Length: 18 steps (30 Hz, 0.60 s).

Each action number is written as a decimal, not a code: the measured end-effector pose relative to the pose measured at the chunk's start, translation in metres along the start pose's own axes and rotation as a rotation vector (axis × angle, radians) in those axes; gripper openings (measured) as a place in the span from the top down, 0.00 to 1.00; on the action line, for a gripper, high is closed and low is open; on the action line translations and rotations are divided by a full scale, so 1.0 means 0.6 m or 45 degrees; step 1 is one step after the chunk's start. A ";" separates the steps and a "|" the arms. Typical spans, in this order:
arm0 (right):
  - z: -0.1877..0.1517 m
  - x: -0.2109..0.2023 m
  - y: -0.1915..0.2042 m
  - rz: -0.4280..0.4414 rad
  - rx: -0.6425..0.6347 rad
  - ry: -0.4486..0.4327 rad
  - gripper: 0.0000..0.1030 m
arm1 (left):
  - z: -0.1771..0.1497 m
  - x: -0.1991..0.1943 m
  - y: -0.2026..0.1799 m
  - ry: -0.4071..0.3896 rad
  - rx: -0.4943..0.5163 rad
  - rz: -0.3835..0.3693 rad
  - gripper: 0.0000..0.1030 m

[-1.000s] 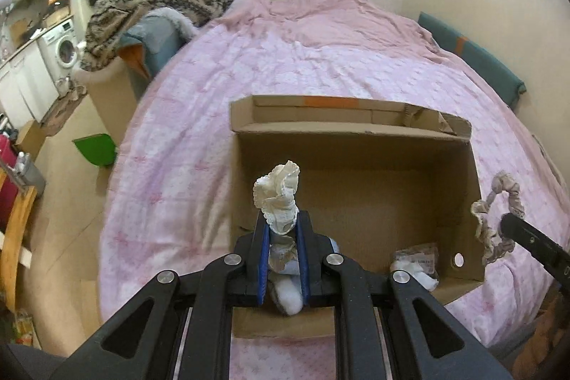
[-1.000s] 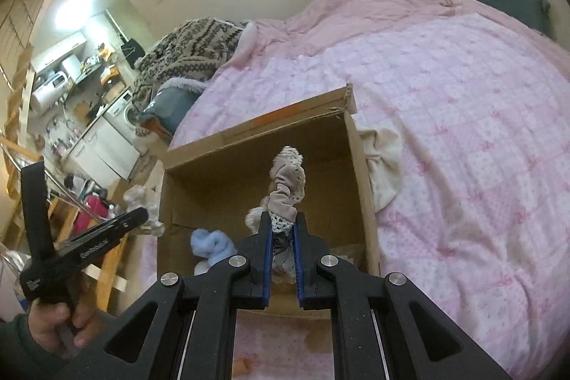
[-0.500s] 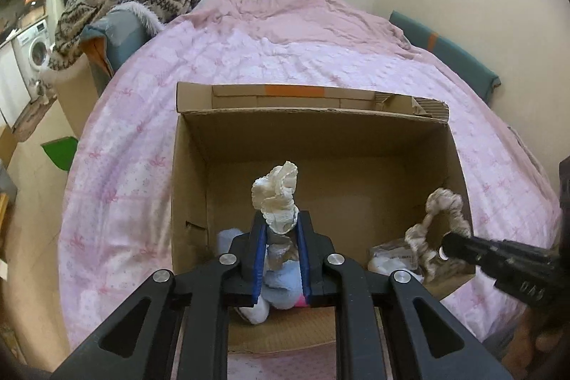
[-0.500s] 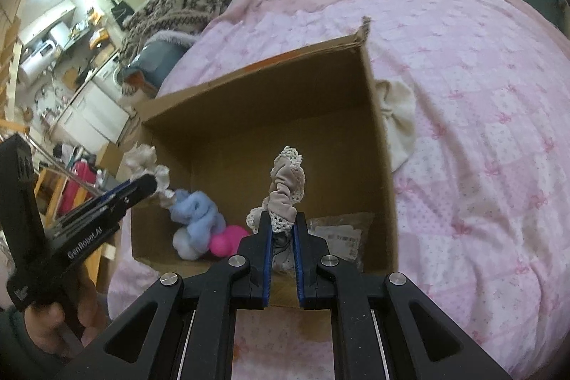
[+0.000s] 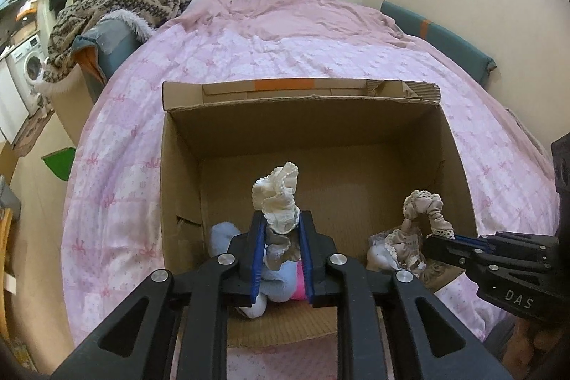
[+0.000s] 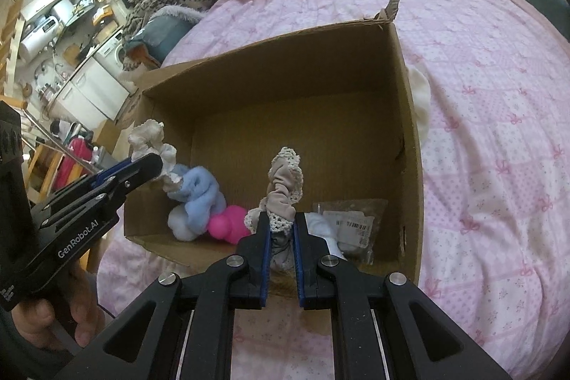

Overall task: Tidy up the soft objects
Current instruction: 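Open the left gripper to drop the white scrunchie while the right gripper releases the lace scrunchie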

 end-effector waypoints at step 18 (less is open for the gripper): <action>0.003 0.004 -0.005 -0.006 0.020 0.002 0.88 | -0.003 -0.010 -0.007 0.003 0.029 -0.023 0.45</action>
Point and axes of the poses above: each gripper's, at about its wrist camera, not at the fingertips, and x roughly the way its jaws point, y to its left, z to its top, the point moved 1 cm from there along x, roughly the way its jaws point, and after that the axes turned 14 degrees about z, right-handed, at the moved point
